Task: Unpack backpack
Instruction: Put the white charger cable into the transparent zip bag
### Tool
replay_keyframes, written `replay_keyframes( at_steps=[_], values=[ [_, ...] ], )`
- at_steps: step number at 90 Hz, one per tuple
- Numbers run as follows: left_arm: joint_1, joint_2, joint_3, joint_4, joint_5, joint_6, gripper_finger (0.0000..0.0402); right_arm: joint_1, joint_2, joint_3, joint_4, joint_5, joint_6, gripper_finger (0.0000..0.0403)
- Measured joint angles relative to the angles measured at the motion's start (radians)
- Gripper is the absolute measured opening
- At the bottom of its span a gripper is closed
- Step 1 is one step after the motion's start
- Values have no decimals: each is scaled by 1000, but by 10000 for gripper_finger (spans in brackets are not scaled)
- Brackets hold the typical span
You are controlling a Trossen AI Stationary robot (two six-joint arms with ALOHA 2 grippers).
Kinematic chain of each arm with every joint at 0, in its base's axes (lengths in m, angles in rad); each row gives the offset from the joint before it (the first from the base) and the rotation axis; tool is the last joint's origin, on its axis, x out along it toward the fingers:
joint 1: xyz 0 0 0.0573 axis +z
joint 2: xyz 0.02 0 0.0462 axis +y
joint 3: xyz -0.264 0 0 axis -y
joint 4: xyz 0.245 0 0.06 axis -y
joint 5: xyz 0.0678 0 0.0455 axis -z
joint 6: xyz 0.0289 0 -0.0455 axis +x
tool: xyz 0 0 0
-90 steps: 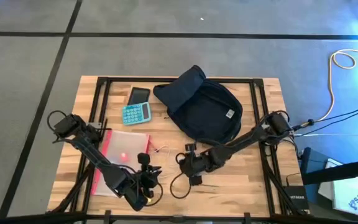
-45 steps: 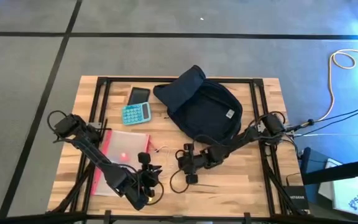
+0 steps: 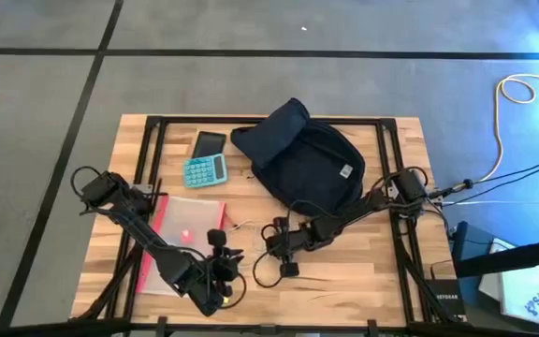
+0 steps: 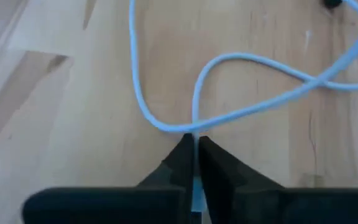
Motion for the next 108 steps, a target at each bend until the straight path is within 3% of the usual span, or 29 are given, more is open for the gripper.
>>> replay_keyframes(
  at_steps=[24, 42, 58, 85, 108],
  values=[
    [0, 0, 0, -49, 0, -54, 45, 29, -38, -4, -99, 37, 54, 2],
    [1, 0, 0, -48, 0, -80, 45, 64, -48, -3, -171, 94, 201, 0],
    [27, 0, 0, -66, 25, -219, 45, 104, -54, -5, -186, 126, 266, 0],
    [126, 0, 0, -267, 147, -642, 45, 165, -129, -11, -298, 107, 370, 0],
    [168, 0, 0, -248, 270, -730, 45, 179, -140, -9, -204, 34, 548, 0]
  ],
)
